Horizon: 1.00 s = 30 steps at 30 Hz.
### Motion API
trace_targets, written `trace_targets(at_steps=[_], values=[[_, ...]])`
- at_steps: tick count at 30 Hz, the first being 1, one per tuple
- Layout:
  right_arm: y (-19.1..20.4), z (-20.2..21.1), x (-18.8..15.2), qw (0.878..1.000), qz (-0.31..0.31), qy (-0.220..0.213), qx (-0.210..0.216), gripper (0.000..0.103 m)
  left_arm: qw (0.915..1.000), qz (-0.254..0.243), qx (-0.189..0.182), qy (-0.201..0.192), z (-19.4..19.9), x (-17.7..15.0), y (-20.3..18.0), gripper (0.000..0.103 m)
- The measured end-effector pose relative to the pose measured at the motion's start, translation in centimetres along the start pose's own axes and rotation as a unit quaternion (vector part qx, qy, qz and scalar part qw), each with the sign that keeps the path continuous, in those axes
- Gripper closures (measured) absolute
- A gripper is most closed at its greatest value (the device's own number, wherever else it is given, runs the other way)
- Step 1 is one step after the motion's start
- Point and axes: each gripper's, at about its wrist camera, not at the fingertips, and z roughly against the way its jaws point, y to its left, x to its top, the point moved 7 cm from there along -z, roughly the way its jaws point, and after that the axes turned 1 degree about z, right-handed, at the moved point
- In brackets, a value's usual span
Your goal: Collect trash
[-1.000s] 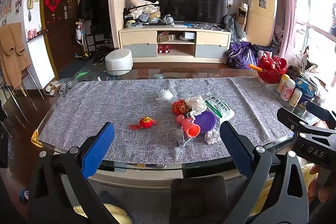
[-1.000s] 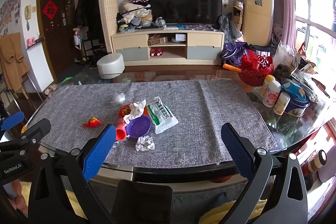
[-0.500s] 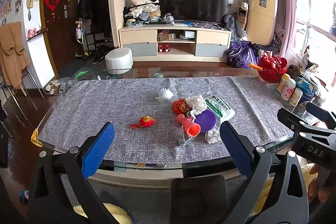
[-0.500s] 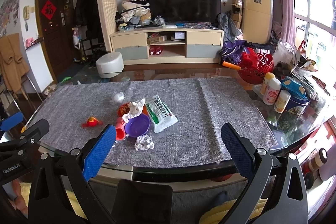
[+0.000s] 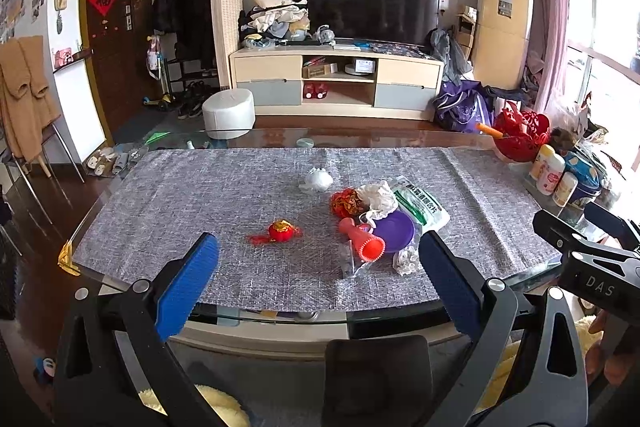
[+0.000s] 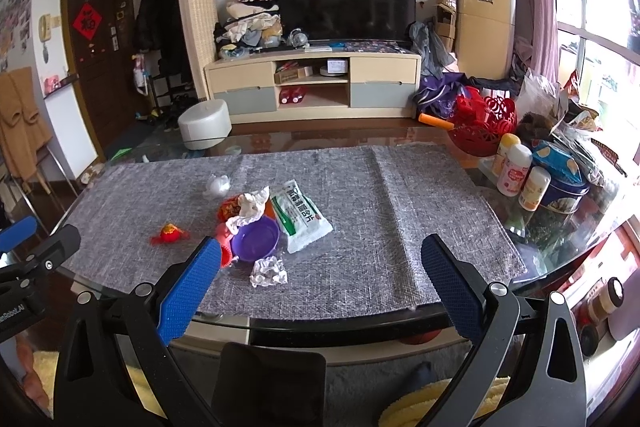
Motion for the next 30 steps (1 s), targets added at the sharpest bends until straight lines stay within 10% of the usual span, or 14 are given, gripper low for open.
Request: trace_targets(at_steps=[17, 30], values=[[0.4, -4.9, -2.4, 0.999, -0.005, 0.030, 0.043, 0.003, 0.9987, -0.003, 0.034, 0.039, -4.9, -2.5, 2.7, 0.008], [3.7, -12.3, -7.2, 0.985, 0.003, 0.132, 0.114, 0.052, 0.9920, -0.018, 0.011, 0.125, -12.3, -6.6, 3.2, 0.008]])
